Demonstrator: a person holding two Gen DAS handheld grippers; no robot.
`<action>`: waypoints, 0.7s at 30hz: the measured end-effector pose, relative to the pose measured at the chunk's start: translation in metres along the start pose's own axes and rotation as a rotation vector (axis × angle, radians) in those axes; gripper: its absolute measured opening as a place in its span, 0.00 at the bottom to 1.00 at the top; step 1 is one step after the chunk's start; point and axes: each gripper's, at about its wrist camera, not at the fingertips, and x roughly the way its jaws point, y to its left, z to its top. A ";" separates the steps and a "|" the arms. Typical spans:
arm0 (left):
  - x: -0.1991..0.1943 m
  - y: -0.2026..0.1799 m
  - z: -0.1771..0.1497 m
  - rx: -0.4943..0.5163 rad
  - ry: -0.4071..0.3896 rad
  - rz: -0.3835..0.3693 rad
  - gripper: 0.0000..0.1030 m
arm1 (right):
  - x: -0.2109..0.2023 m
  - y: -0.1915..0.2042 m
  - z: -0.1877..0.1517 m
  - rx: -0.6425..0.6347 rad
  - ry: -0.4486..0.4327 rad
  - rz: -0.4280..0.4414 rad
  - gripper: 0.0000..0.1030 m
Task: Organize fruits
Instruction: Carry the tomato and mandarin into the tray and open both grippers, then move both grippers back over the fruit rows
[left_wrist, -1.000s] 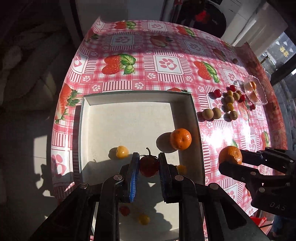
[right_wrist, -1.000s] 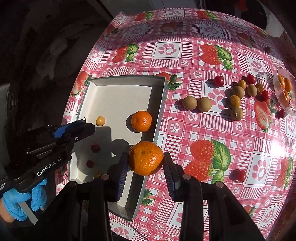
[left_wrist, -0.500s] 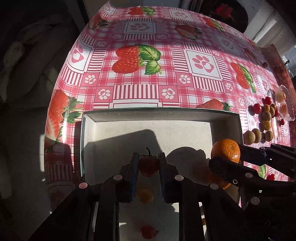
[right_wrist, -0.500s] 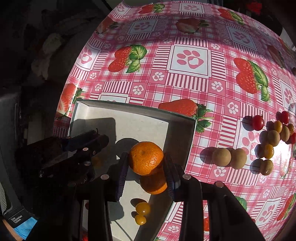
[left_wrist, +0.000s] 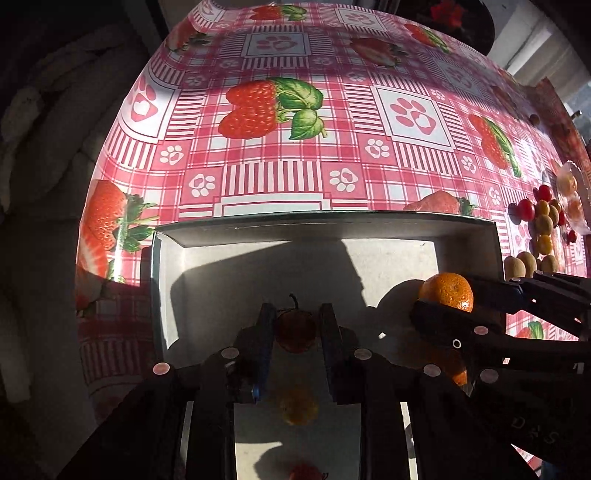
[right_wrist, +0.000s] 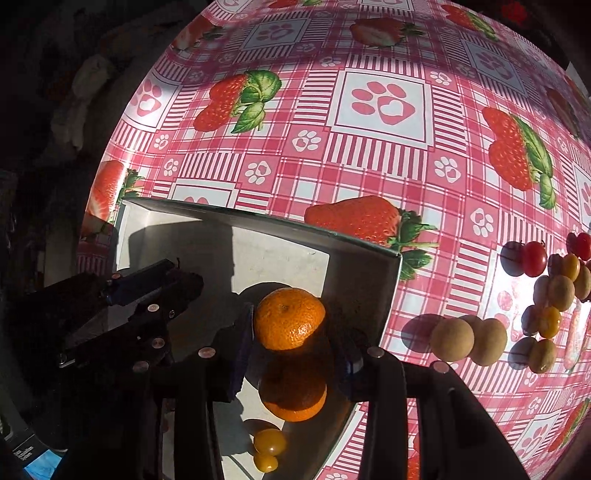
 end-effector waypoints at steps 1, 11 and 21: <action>0.000 -0.001 0.001 -0.002 0.006 0.006 0.26 | -0.001 -0.001 0.001 0.008 -0.005 0.011 0.44; -0.024 -0.003 -0.006 0.001 -0.035 0.033 0.78 | -0.051 -0.002 -0.008 0.024 -0.128 0.072 0.86; -0.060 -0.082 -0.027 0.158 -0.071 0.008 0.78 | -0.089 -0.070 -0.093 0.174 -0.146 -0.046 0.86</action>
